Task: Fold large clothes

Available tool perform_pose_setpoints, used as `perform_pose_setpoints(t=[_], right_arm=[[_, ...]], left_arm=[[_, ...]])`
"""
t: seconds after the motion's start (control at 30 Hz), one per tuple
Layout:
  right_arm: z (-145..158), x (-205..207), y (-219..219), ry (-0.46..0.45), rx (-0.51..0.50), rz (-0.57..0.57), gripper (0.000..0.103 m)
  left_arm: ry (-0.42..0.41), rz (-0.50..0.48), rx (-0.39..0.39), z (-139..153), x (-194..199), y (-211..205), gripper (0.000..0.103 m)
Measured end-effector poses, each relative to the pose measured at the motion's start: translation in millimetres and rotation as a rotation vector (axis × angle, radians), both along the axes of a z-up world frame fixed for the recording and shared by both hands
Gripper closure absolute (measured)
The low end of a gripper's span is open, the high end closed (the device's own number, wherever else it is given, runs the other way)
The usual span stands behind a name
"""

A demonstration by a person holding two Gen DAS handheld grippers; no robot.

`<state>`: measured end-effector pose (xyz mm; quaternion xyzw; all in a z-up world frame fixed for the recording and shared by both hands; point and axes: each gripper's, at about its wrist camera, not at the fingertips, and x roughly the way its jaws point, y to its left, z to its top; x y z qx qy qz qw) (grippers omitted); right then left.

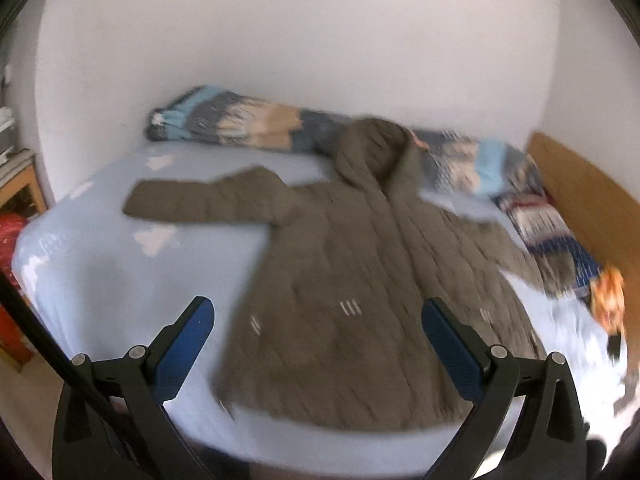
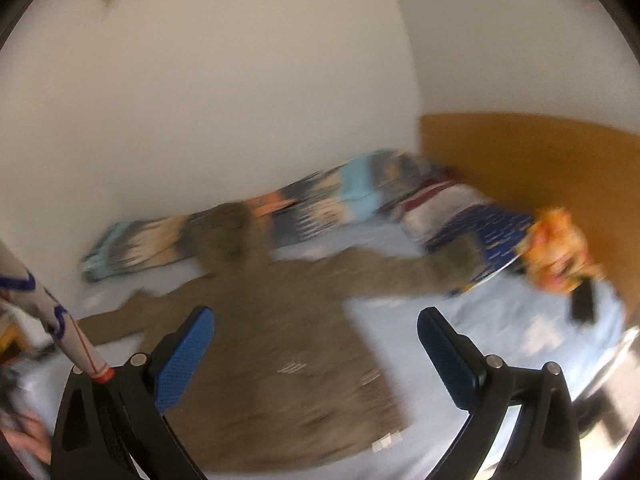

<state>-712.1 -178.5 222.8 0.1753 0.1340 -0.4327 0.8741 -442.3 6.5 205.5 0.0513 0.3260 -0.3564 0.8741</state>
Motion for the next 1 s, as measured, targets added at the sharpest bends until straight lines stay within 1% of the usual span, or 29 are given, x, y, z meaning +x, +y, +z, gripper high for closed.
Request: perform_pose_setpoints(t=[0.07, 0.1, 0.17, 0.2, 0.23, 0.3, 0.33, 0.4, 0.47, 0.53, 0.63, 0.8, 0.93, 1.0], right_arm=[[-14.8, 20.4, 32.4, 0.025, 0.012, 0.087, 0.0], [-21.9, 27.8, 46.5, 0.038, 0.016, 0.117, 0.0], [-32.9, 40.0, 69.2, 0.069, -0.002, 0.173, 0.0], [-38.6, 45.6, 81.7, 0.088, -0.018, 0.186, 0.0], [-40.1, 49.8, 88.3, 0.097, -0.027, 0.196, 0.0], [-43.9, 57.9, 105.0, 0.109, -0.057, 0.234, 0.0], [-42.3, 61.4, 107.1, 0.115, -0.062, 0.244, 0.0], [-46.6, 65.5, 103.2, 0.134, -0.039, 0.244, 0.0], [-51.2, 68.6, 96.8, 0.111, -0.004, 0.237, 0.0], [-56.6, 68.1, 93.7, 0.104, 0.024, 0.231, 0.0], [-63.5, 74.5, 95.0, 0.133, 0.033, 0.219, 0.0], [-79.1, 93.3, 97.9, 0.209, 0.028, 0.203, 0.0], [-95.8, 103.4, 89.1, 0.238, 0.038, 0.219, 0.0], [-104.4, 110.4, 82.4, 0.248, 0.058, 0.236, 0.0]], left_arm=[[0.015, -0.031, 0.035, -15.2, -24.3, -3.6, 0.0], [0.012, -0.047, 0.053, -18.3, -34.9, -6.7, 0.0], [-0.027, -0.063, 0.089, -22.8, -42.7, -5.4, 0.0], [-0.053, -0.053, 0.117, -21.6, -45.1, -7.6, 0.0], [-0.062, -0.043, 0.125, -20.6, -44.7, -6.9, 0.0], [-0.054, -0.018, 0.141, -25.0, -42.2, -4.4, 0.0], [-0.041, -0.009, 0.144, -26.9, -35.4, 2.5, 0.0], [-0.012, 0.002, 0.131, -32.1, -21.1, 11.3, 0.0], [-0.005, 0.021, 0.131, -38.0, -12.5, 14.3, 0.0], [0.013, 0.024, 0.126, -42.3, -6.7, 15.0, 0.0], [0.018, 0.02, 0.111, -48.3, -3.3, 17.7, 0.0], [0.015, -0.009, 0.141, -61.6, -2.9, 9.9, 0.0], [0.01, -0.003, 0.164, -71.5, 1.4, 2.0, 0.0], [0.024, 0.002, 0.18, -79.0, 6.1, 0.0, 0.0]])
